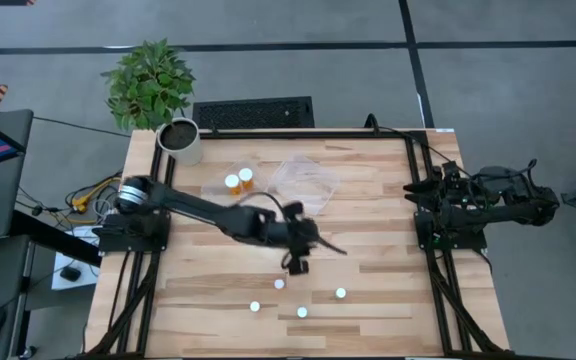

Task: Pick and place medicine bottles into bin by pill shape (circle, oval)
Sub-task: Put the top small orange capsule bottle into the left transparent bin

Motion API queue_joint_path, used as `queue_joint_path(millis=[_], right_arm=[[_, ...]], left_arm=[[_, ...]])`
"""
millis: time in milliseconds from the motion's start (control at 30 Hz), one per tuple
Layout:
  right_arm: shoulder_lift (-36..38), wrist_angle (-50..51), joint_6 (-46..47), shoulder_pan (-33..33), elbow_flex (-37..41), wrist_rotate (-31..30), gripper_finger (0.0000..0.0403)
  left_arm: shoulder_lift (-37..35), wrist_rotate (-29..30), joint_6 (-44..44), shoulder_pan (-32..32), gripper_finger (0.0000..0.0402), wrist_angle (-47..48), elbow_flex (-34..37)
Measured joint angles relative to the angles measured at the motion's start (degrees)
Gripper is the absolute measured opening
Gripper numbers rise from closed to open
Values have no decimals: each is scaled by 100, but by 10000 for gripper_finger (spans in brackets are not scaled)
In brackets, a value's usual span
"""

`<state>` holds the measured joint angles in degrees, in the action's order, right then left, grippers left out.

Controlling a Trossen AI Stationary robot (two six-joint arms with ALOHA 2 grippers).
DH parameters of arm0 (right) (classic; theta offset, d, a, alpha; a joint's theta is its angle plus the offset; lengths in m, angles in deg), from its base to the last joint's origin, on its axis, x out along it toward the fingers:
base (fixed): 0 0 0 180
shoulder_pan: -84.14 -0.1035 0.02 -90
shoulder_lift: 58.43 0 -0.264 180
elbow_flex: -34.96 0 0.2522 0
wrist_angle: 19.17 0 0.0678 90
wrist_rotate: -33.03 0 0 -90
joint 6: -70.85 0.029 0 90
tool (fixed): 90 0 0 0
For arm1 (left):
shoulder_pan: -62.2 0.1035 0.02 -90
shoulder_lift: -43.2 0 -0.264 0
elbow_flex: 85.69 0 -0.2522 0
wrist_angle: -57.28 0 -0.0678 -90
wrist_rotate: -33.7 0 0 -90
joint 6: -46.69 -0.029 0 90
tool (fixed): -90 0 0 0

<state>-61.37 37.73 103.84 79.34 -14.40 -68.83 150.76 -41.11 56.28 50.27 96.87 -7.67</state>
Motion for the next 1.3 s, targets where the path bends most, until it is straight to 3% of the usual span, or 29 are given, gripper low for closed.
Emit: queue_joint_path(millis=[133,233,467,667,800,1300], right_arm=[[0,-8,-26,0,0,0,189],[-1,-8,-35,1,0,0,188],[-2,9,-46,0,0,-4,185],[-2,9,-47,2,0,-68,189],[0,9,-20,2,0,-177,188],[0,12,2,7,0,-248,187]], left_arm=[[-778,761,223,156,122,935,123],[-1421,1104,718,275,122,1330,618],[-3104,1727,2099,426,123,1398,2637],[-4088,1765,3181,810,123,1405,4035],[-4319,1781,3577,1032,123,1372,4512],[-4229,1820,3642,1754,123,1170,5217]])
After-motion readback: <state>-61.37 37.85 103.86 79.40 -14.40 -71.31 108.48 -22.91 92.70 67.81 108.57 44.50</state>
